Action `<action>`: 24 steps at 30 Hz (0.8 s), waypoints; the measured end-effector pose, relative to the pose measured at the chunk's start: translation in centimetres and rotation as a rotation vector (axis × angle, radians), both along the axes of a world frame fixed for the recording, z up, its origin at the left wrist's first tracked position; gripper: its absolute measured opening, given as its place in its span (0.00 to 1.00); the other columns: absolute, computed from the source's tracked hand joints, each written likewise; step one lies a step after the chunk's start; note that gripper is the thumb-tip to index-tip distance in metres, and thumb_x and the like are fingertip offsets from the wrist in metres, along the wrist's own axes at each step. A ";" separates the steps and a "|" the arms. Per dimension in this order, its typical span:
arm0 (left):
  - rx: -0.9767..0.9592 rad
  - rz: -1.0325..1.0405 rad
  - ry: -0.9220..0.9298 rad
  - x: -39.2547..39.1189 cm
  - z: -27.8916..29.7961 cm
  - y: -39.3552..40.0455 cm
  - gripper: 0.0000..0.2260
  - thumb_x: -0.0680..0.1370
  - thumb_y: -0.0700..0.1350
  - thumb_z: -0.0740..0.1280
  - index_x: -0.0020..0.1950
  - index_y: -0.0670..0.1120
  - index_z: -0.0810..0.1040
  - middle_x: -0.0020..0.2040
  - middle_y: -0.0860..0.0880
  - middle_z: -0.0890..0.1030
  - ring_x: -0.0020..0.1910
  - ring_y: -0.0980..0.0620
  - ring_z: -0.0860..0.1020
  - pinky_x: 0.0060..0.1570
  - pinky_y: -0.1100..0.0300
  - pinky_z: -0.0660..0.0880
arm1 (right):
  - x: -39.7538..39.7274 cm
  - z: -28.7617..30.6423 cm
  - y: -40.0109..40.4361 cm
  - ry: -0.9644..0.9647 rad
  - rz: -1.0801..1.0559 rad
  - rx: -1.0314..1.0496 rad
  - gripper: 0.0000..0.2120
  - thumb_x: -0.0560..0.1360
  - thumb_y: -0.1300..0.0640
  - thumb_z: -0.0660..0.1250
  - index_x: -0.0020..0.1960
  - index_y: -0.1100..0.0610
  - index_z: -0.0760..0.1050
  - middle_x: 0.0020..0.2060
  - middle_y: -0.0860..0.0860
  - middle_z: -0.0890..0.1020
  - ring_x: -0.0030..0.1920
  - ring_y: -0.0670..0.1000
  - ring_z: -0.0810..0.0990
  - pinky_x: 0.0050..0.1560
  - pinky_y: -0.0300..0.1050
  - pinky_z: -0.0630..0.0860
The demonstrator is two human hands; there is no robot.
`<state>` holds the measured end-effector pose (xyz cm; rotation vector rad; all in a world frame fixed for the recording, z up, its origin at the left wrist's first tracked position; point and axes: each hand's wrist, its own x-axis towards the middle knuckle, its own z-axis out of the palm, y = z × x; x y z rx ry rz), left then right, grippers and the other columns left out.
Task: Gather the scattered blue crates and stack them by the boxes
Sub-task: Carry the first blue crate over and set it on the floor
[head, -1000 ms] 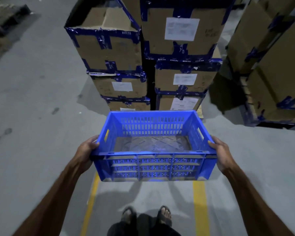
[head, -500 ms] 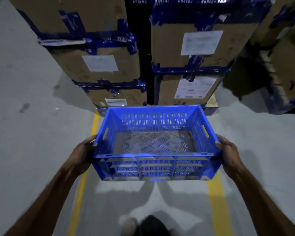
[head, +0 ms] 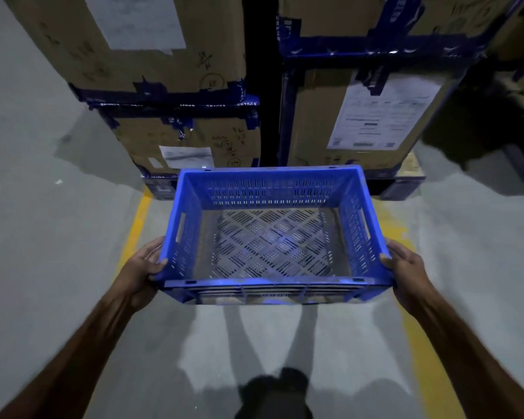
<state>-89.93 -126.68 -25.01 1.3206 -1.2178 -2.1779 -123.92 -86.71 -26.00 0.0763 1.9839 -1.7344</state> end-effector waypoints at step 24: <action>0.046 0.042 0.068 -2.2 -11.3 -1.5 0.26 0.78 0.23 0.54 0.66 0.46 0.78 0.70 0.45 0.77 0.65 0.42 0.78 0.54 0.43 0.82 | -0.6 -11.8 -0.8 0.013 -0.034 -0.033 0.18 0.78 0.74 0.62 0.53 0.53 0.81 0.52 0.53 0.86 0.52 0.56 0.84 0.58 0.60 0.79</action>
